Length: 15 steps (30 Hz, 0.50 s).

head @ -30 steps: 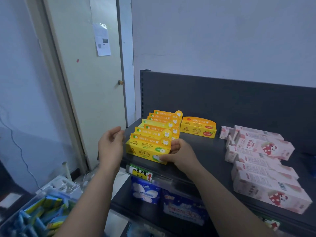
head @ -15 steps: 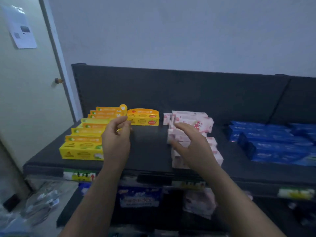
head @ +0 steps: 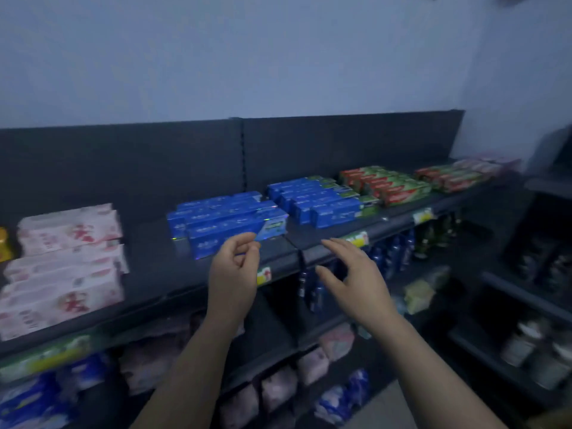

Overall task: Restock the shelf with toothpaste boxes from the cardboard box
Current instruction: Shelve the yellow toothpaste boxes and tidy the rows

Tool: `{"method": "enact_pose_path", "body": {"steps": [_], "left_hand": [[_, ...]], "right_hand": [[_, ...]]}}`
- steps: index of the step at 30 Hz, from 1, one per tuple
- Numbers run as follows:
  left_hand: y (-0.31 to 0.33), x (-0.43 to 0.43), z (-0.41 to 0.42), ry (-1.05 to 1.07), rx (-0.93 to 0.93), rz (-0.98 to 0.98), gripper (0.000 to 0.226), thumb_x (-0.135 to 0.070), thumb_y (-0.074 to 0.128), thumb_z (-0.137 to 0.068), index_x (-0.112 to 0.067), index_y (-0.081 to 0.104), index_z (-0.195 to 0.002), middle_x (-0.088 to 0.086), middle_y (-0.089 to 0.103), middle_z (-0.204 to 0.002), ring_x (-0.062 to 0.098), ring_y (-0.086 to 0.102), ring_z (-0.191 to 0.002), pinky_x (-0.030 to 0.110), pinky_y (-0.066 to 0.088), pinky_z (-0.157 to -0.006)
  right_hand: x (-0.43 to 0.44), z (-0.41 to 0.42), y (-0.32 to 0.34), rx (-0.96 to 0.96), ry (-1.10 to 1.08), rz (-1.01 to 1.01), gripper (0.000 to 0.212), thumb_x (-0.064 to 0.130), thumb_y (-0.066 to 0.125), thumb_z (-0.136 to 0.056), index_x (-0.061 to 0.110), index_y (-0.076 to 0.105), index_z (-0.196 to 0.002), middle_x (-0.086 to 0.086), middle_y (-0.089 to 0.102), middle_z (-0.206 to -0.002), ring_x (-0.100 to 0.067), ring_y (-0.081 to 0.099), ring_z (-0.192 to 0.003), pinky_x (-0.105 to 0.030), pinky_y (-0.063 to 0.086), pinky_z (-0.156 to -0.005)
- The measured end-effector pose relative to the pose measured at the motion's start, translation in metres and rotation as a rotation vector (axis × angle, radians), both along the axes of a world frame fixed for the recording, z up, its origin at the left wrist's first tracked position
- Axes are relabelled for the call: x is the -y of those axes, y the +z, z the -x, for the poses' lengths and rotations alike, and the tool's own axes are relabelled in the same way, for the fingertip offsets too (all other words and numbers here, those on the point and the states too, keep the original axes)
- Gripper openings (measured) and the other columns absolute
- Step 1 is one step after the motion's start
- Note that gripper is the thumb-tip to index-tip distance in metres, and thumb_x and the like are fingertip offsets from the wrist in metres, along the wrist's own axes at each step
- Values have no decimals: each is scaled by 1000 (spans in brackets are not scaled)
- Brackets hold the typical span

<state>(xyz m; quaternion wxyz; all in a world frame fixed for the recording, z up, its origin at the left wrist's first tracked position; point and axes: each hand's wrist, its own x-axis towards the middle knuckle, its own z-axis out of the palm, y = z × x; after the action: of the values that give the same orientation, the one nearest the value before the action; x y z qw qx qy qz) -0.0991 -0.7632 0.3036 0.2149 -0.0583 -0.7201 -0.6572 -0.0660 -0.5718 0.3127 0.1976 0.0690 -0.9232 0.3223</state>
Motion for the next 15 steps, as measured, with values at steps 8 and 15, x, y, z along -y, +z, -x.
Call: {"method": "enact_pose_path", "body": {"steps": [8, 15], "left_hand": [[-69, -218, -12, -423, 138, 317, 20, -18, 52, -97, -18, 57, -117, -8, 60, -102, 1, 57, -90, 17, 45, -79], [-128, -351, -31, -674, 93, 638, 21, -18, 57, -92, -18, 61, -113, -8, 64, -99, 12, 64, -95, 33, 50, -90]], "right_hand": [[-197, -87, -51, 128, -391, 42, 47, 28, 62, -91, 21, 52, -137, 5, 52, -137, -15, 44, -130, -29, 36, -108], [-303, -162, -96, 304, -697, 73, 46, 26, 61, -91, 20, 54, -135, 2, 55, -136, -16, 46, -129, -24, 32, -105]]}}
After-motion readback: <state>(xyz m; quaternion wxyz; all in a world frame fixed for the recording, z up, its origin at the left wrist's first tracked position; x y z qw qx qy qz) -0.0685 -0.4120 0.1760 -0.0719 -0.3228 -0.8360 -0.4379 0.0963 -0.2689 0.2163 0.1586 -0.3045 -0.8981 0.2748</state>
